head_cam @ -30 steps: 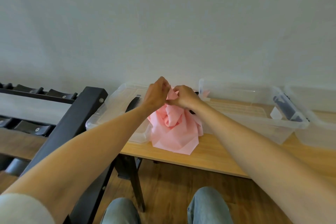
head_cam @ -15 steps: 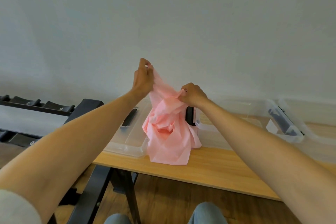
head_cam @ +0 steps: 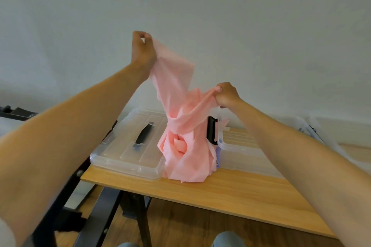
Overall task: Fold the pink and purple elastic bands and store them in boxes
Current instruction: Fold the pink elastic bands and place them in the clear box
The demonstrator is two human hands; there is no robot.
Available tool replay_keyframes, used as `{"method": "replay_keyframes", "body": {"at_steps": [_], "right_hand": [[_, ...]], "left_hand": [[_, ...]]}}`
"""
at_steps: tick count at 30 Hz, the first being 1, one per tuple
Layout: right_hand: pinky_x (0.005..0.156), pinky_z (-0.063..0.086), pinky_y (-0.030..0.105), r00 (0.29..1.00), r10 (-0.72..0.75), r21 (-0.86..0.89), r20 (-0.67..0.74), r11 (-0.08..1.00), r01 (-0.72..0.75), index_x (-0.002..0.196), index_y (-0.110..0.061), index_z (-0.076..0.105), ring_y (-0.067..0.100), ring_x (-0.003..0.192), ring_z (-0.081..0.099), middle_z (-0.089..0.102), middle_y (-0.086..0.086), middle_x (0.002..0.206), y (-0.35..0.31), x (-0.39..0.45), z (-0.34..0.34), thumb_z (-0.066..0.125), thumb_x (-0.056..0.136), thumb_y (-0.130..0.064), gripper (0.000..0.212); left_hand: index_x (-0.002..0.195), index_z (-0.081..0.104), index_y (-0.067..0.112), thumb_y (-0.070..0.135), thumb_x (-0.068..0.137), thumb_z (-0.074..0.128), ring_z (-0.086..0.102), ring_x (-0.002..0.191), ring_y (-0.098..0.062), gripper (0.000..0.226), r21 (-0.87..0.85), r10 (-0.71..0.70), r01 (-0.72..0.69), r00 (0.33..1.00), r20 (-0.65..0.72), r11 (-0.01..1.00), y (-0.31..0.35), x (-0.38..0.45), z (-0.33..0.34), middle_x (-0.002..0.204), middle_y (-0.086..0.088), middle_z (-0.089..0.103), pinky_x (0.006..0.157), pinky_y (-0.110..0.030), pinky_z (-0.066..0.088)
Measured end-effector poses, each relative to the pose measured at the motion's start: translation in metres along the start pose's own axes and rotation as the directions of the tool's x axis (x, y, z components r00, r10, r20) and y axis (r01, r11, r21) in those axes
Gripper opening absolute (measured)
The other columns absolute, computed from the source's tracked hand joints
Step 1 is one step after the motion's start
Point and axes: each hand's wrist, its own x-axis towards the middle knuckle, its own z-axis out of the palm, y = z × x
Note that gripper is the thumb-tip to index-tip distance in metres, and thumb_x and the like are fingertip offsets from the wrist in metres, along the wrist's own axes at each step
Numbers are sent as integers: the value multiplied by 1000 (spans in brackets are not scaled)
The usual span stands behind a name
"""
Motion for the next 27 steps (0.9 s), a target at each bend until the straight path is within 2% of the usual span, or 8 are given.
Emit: {"method": "replay_keyframes", "body": {"at_steps": [2,5,10,13,18,21,24,27], "right_hand": [[71,60,40,997,64,85,-50,995,-60,79,-11,54,33,77,63,61,11,85,-5,7,-6,42,92,2,22],[67,49,33,994,103,118,-29,988,-99,75,-13,44,29,82,53,50,8,80,-10,9,-8,40,98,0,27],[68,65,37,995,60,410,80,908,-88,94,-9,63,30,87,73,71,17,98,-17,3,1,41,95,4,25],[60,60,29,993,-9,644,118,762,-70,111,-12,66,21,82,72,72,12,100,-30,0,-5,58,99,-2,17],[59,58,25,995,-67,749,76,663,-13,108,-17,65,18,83,69,68,9,102,-55,-4,-14,64,98,-5,16],[64,60,29,993,-97,793,69,609,5,105,-19,65,22,86,70,68,12,107,-65,-7,-17,63,97,-1,20],[74,63,34,985,-157,822,75,569,28,110,-19,64,24,92,70,68,13,109,-71,-12,-20,59,96,8,31],[78,62,37,981,-187,870,54,492,46,116,-18,61,26,94,70,68,13,109,-75,-18,-25,59,95,12,37]], "left_hand": [[110,46,25,29,108,37,51,80,-12,11,-62,-59,57,998,-17,996,8,11,-6,102,0,54,66,-25,45],[91,50,20,24,109,36,48,67,-10,23,-238,-156,163,987,47,957,17,18,-12,82,3,50,60,-22,45],[103,61,10,25,108,49,69,87,-21,19,-628,-178,224,975,136,745,50,36,-29,97,-8,68,81,-34,60],[102,54,21,21,104,49,61,82,-13,5,-241,-39,48,998,42,969,34,30,-25,92,3,60,67,-22,54],[80,59,22,1,95,61,55,65,-12,25,226,-86,7,937,340,974,-48,-14,-18,76,-1,61,46,-12,44],[96,68,17,14,92,70,63,84,-20,5,471,-238,-44,819,521,881,-71,-38,-16,95,-8,67,65,-18,52],[119,67,25,37,80,75,55,118,-22,41,570,-116,-379,752,649,729,-79,-63,-5,124,-3,62,106,-39,42],[128,64,18,24,85,75,63,109,-22,45,461,-115,-343,689,716,819,-79,-87,4,121,-2,67,97,-35,51]]}}
